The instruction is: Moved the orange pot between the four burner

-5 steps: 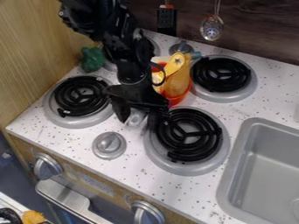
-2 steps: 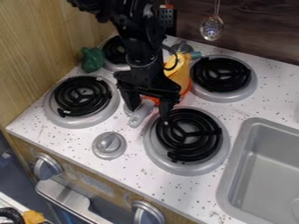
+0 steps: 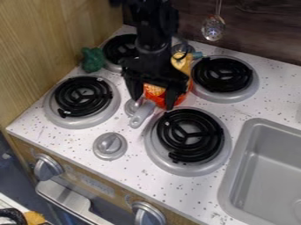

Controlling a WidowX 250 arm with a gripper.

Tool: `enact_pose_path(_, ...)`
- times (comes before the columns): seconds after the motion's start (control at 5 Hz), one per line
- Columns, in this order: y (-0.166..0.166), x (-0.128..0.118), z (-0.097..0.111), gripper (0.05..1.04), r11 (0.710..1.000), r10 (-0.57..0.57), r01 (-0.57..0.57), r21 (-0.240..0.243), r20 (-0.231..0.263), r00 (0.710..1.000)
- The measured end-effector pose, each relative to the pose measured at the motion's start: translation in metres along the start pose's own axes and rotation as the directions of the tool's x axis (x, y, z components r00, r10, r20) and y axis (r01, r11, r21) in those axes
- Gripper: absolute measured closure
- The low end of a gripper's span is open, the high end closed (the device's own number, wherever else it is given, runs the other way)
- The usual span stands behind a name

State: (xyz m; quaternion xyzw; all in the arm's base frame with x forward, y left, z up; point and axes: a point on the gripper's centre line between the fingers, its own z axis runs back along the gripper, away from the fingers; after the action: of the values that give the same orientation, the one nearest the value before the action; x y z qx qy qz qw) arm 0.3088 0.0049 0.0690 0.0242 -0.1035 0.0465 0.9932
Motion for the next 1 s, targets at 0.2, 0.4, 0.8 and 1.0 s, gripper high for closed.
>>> enact_pose_path(0.2,-0.017,0.003,0.006,0.085,0.997,-0.064,0.065,-0.048,0.014,0.998)
enact_pose_path(0.4,-0.033,0.007,0.015,0.085,0.989,-0.127,0.128,-0.075,0.018,0.992)
enact_pose_path(0.8,-0.058,0.01,0.019,0.085,0.978,-0.189,0.194,-0.079,0.068,0.98)
enact_pose_path(1.0,-0.049,0.019,0.024,0.085,0.98,-0.177,0.183,-0.073,0.079,0.981)
